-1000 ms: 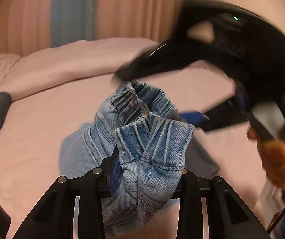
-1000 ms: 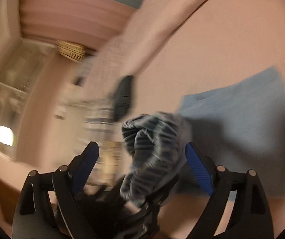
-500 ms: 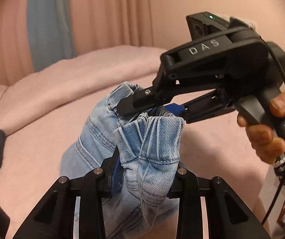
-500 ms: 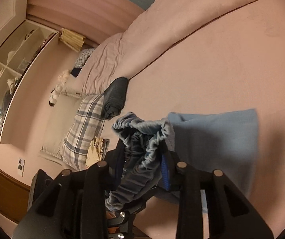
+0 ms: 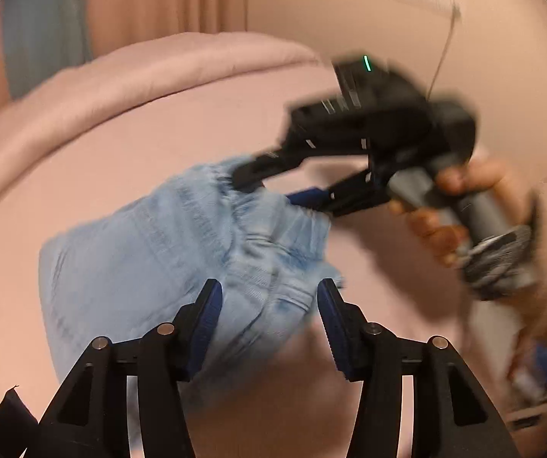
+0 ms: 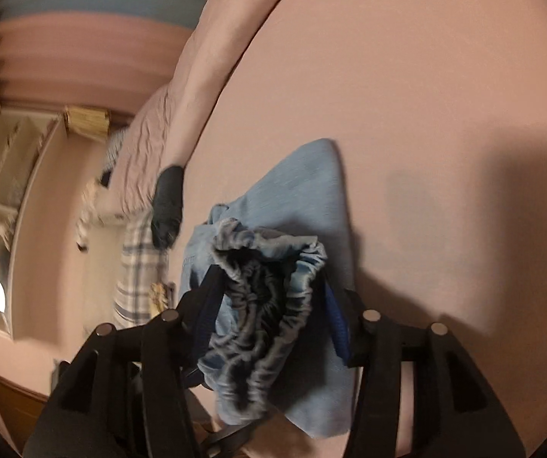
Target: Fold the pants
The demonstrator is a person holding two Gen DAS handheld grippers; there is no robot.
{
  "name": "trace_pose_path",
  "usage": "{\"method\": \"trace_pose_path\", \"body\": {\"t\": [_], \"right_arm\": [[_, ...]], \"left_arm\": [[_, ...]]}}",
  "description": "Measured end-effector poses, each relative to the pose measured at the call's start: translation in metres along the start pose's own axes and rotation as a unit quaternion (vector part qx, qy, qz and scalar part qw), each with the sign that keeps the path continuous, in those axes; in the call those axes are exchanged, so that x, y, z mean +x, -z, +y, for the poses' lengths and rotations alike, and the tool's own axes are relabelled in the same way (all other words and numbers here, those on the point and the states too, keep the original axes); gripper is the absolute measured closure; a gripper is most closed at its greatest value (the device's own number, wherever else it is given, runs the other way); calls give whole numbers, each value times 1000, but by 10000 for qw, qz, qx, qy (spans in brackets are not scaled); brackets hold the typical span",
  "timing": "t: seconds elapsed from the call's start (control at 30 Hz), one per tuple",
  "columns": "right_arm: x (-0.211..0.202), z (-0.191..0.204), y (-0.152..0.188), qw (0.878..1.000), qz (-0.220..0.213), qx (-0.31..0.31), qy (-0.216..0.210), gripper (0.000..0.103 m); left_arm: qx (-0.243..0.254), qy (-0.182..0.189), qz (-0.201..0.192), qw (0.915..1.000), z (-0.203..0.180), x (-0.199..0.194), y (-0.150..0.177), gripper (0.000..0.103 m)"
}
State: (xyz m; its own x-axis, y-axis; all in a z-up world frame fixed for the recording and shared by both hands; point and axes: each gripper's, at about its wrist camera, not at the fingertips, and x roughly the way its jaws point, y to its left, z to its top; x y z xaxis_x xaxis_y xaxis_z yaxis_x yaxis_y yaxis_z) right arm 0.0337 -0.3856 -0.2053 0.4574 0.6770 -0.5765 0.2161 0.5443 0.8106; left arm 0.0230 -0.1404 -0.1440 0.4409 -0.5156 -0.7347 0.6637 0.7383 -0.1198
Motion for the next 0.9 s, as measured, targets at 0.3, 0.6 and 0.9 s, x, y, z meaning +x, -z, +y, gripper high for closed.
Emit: {"method": "trace_pose_path", "body": {"t": [0.3,0.6,0.9], "right_arm": [[-48,79,11,9822,-915,-1209,1107,54],[31,81,64,9305,18,-2739,2433,92],[-18,70,58,9732,-362,-1892,1258,22]], "left_arm": [[-1345,-950,-511,9850,80,-36,7,37],[-1241,-1170,36,9853,100,23,29,32],[-2546,-523,-222,9654,156,-44,30,15]]}}
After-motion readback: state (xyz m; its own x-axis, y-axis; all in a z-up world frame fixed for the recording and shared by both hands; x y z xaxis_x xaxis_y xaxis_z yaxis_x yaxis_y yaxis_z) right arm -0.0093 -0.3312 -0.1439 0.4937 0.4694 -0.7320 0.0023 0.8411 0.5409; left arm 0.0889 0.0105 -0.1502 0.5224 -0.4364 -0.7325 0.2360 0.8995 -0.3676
